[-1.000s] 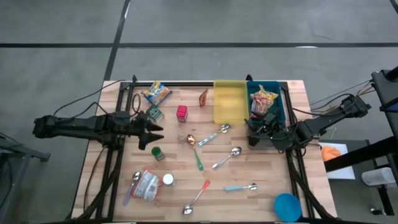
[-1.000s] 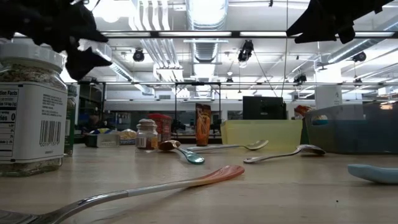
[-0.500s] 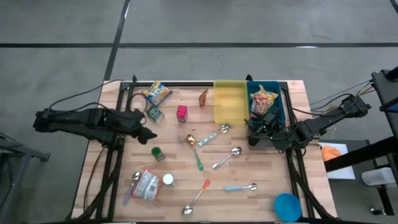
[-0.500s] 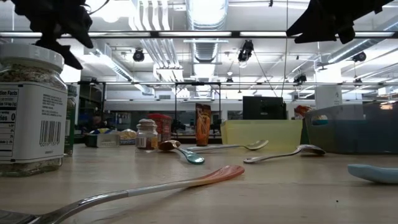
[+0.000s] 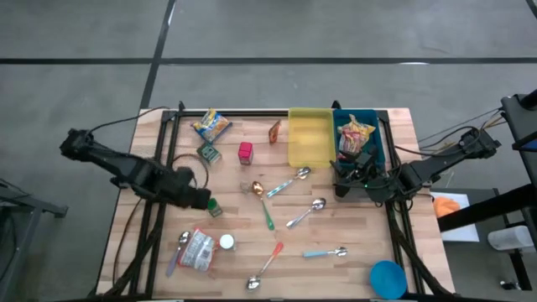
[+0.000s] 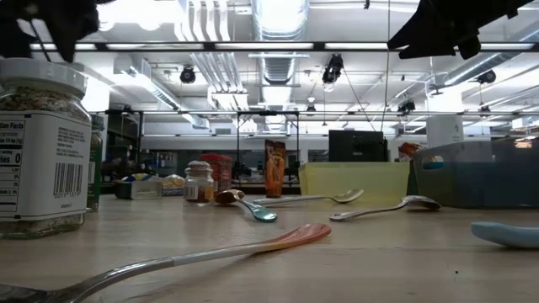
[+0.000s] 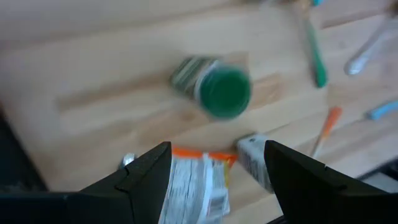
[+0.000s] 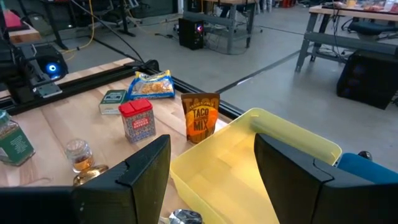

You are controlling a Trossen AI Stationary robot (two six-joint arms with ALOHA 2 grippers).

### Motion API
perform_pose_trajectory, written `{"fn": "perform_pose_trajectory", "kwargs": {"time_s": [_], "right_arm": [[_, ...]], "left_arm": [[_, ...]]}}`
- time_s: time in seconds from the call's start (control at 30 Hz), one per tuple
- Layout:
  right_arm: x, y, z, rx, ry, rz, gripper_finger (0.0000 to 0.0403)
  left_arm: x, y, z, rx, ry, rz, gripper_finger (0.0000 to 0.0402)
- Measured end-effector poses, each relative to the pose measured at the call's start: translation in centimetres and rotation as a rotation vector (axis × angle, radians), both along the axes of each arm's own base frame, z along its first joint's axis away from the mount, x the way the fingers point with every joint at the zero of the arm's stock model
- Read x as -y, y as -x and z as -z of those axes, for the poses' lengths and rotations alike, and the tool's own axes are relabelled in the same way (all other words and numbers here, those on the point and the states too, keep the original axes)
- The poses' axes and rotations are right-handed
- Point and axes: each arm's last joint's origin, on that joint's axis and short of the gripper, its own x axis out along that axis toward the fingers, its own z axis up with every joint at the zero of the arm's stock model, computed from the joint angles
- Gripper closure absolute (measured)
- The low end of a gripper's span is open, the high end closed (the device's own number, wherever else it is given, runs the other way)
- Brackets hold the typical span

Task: Pick & Place Food Item
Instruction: Put the orange noodle pack into the blue bin

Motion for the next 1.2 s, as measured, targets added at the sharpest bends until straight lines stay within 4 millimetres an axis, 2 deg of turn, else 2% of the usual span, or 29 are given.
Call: {"fn": "perform_pose_trajectory", "kwargs": {"time_s": [0.2,0.37,0.6,0.9,1.2], "right_arm": [[0.0,0.0,0.0,-0.002,0.001,0.000,0.0172],[0.0,0.0,0.0,-0.003,0.001,0.000,0.0172],[0.0,0.0,0.0,-0.003,0.001,0.000,0.0172],[0.0,0.0,0.0,-0.003,0.001,0.000,0.0172],[0.0,0.0,0.0,-0.003,0.001,0.000,0.0172]], "left_arm": [[3.5,0.2,1.2,-0.085,0.026,-0.086,0.0143],[4.8,0.1,2.7,-0.158,0.036,-0.217,0.0143],[5.6,-0.7,5.1,-0.201,0.027,-0.266,0.0143],[6.6,-1.5,9.1,-0.238,0.137,-0.314,0.0143],[6.2,-0.9,13.2,-0.205,0.241,-0.347,0.0143]]}}
